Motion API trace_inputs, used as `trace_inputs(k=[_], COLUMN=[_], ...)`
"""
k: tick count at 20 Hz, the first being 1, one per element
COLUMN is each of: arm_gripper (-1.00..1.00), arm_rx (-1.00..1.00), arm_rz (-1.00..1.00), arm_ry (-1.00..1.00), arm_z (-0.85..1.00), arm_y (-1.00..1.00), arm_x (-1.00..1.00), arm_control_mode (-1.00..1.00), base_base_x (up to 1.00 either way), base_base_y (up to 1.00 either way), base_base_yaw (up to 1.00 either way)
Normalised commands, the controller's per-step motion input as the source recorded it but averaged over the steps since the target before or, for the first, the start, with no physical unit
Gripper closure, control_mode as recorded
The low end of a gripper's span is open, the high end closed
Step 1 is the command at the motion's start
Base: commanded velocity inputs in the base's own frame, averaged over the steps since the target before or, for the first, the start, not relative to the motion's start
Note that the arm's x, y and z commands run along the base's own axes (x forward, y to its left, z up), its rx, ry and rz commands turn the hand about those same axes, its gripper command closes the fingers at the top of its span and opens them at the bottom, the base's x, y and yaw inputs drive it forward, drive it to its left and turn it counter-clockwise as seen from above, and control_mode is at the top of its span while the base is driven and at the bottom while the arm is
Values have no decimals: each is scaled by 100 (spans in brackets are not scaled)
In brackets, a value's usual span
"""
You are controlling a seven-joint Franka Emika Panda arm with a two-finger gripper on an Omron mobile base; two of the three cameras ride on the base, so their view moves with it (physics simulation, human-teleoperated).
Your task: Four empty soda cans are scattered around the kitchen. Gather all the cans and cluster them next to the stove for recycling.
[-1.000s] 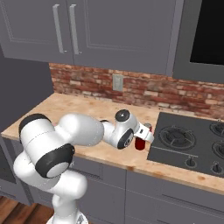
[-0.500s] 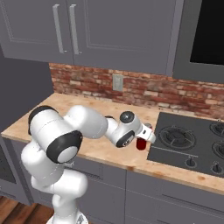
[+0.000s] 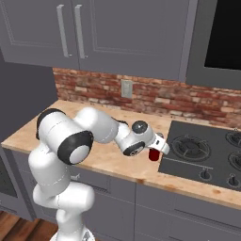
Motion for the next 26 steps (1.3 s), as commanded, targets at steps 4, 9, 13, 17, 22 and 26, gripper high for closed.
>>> trace_inputs(k=[4, 9, 13, 17, 22, 26], arm_gripper=[100, 100, 100, 100, -100, -100], arm_rx=[0, 0, 0, 0, 0, 0], arm_rz=[0, 0, 0, 0, 0, 0], arm_ry=[-1, -6, -6, -5, -5, -1], arm_z=[-19, -18, -13, -20, -7, 0], arm_y=[0, 0, 0, 0, 0, 0], arm_x=[1, 0, 0, -2, -10, -5], arm_control_mode=[-100, -100, -100, -100, -100, -100], base_base_x=[0, 0, 0, 0, 0, 0], base_base_y=[0, 0, 0, 0, 0, 0], base_base_yaw=[0, 0, 0, 0, 0, 0])
